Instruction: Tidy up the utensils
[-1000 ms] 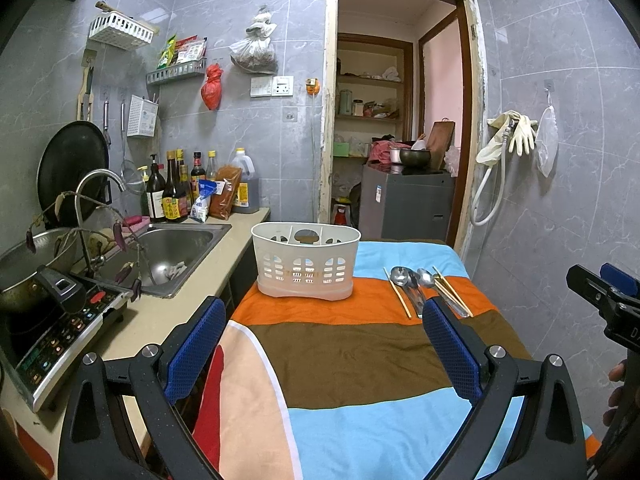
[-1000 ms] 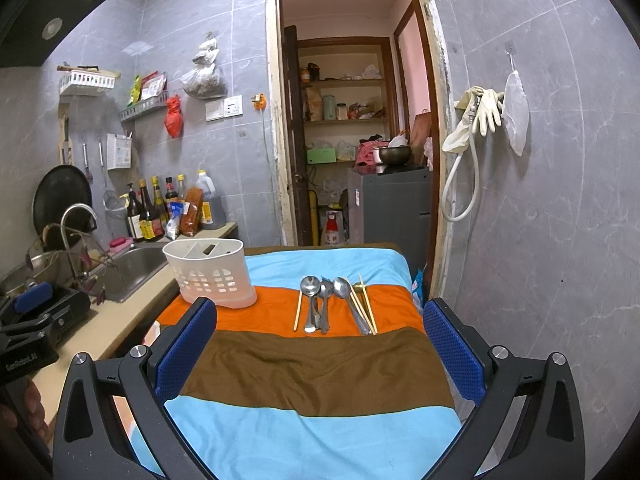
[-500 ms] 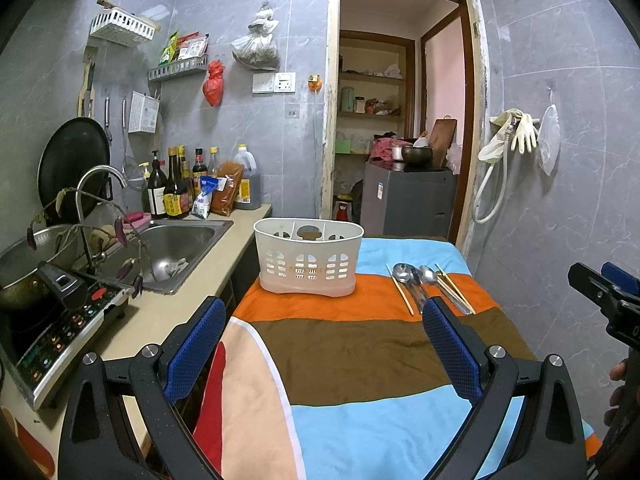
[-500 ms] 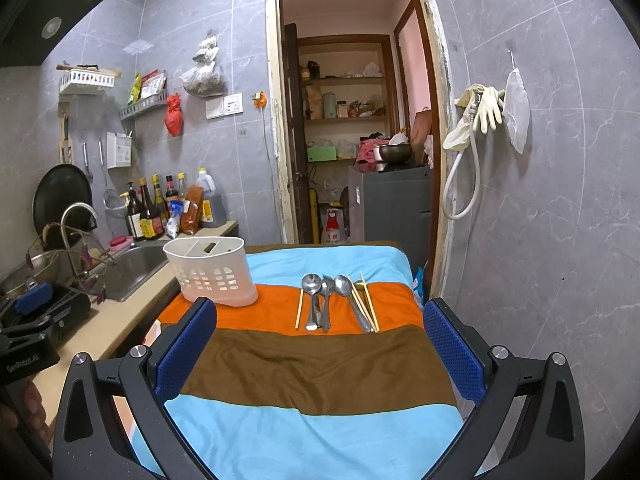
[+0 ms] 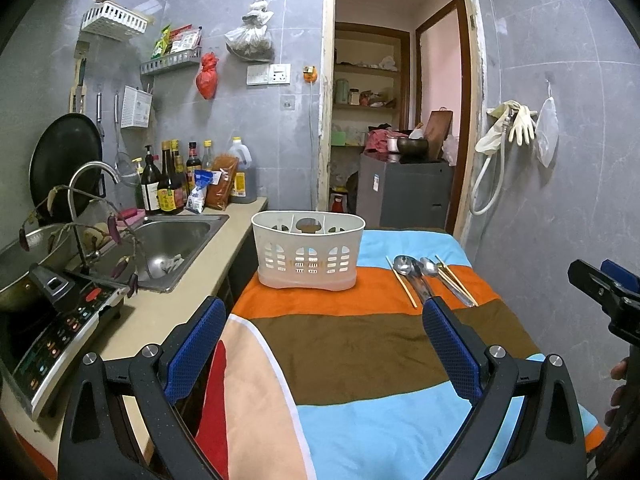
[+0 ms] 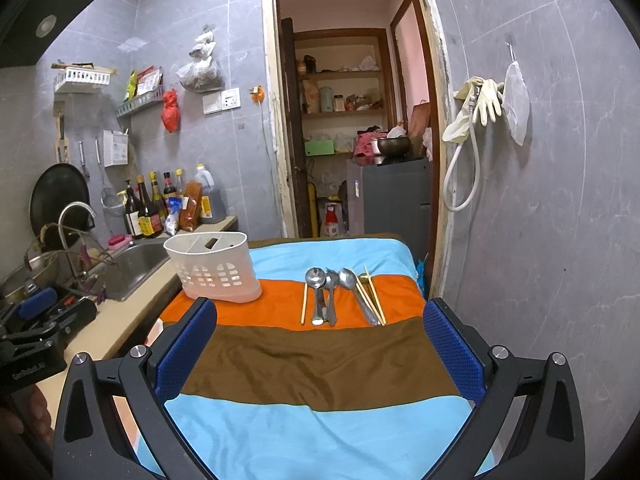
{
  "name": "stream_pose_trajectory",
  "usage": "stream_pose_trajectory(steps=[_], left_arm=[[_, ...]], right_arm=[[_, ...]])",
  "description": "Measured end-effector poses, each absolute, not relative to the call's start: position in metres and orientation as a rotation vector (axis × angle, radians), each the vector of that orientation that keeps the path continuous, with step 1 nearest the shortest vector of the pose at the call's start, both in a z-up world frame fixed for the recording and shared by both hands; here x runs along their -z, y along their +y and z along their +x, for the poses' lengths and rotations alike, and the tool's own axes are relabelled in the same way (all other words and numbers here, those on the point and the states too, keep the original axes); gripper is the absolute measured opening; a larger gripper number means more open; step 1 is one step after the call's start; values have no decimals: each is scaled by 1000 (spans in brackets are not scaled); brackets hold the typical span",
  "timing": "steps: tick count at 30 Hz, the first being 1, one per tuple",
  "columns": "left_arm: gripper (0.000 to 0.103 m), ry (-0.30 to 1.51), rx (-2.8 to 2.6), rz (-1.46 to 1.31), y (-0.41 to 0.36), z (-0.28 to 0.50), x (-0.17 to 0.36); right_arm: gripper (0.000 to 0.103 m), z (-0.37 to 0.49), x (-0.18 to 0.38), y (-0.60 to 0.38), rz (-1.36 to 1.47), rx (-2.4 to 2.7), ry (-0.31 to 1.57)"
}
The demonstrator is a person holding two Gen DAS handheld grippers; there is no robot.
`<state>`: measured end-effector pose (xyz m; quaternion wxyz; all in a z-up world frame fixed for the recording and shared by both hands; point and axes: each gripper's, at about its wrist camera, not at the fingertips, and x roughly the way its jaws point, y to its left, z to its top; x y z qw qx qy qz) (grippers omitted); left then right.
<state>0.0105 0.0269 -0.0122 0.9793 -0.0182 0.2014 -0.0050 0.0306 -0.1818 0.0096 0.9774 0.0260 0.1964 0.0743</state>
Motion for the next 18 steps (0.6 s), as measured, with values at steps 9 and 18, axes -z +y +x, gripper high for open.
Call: stream_pose_trajectory(steps=[9,18], left_arm=[[97,395,48,-58,17,54,2],[97,351,44,-44,-25,120,-3]], right_arm=[[103,60,-16,-200,51,-132,402],[103,126,-23,-234,17,-99,354]])
